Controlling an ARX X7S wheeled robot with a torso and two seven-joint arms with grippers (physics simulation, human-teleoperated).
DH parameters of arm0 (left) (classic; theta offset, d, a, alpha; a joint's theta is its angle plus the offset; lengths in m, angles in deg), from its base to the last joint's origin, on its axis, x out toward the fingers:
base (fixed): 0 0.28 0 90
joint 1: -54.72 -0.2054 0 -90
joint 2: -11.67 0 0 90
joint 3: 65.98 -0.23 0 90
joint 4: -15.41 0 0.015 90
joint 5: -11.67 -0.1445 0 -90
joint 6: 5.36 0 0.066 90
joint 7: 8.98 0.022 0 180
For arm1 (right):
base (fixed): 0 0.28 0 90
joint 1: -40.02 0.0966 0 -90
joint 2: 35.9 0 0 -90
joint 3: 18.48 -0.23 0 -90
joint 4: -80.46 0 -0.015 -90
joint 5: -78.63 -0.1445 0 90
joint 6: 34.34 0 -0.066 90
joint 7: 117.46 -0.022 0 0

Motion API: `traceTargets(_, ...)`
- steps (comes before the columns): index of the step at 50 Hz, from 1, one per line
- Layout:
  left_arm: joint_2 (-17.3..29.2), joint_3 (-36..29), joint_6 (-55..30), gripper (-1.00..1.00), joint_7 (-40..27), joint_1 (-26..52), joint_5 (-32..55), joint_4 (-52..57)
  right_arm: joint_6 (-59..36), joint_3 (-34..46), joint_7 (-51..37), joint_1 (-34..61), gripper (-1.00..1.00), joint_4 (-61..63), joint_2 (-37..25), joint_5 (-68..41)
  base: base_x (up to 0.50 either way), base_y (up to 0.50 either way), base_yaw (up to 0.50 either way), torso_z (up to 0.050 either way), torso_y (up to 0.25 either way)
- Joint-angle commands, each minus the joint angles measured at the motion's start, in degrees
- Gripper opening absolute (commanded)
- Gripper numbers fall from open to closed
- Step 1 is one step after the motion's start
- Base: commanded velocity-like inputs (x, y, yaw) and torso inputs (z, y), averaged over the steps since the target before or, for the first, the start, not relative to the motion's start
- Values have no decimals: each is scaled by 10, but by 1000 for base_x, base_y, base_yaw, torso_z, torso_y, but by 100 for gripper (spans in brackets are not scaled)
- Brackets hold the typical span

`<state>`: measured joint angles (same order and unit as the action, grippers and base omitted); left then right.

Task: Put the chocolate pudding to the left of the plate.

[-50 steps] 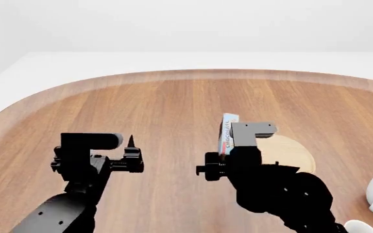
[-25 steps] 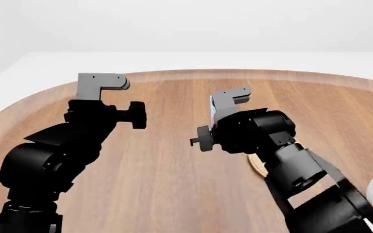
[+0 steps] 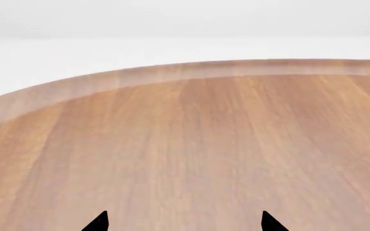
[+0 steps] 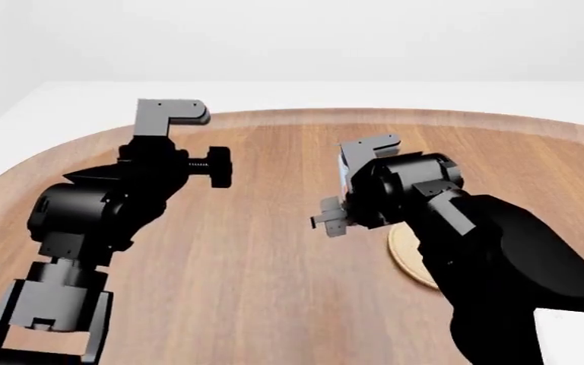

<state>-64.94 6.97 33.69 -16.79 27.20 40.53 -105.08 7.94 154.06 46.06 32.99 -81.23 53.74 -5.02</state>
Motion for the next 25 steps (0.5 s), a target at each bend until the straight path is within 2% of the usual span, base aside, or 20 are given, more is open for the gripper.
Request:
traceTargets(1, -8, -9, 12, 100, 14, 26, -8, -72, 9, 61, 20, 11, -100, -19, 4, -53, 0, 0, 0, 0, 0)
traceTargets(14, -9, -11, 13, 100, 12, 30, -9, -81, 11, 72, 34, 9, -100, -6, 4, -63, 0, 0, 0, 0, 0)
traceTargets(25, -7, -13, 4, 100, 6, 29, -7, -71, 11, 74, 33, 10, -100, -4, 4, -69, 0, 0, 0, 0, -245)
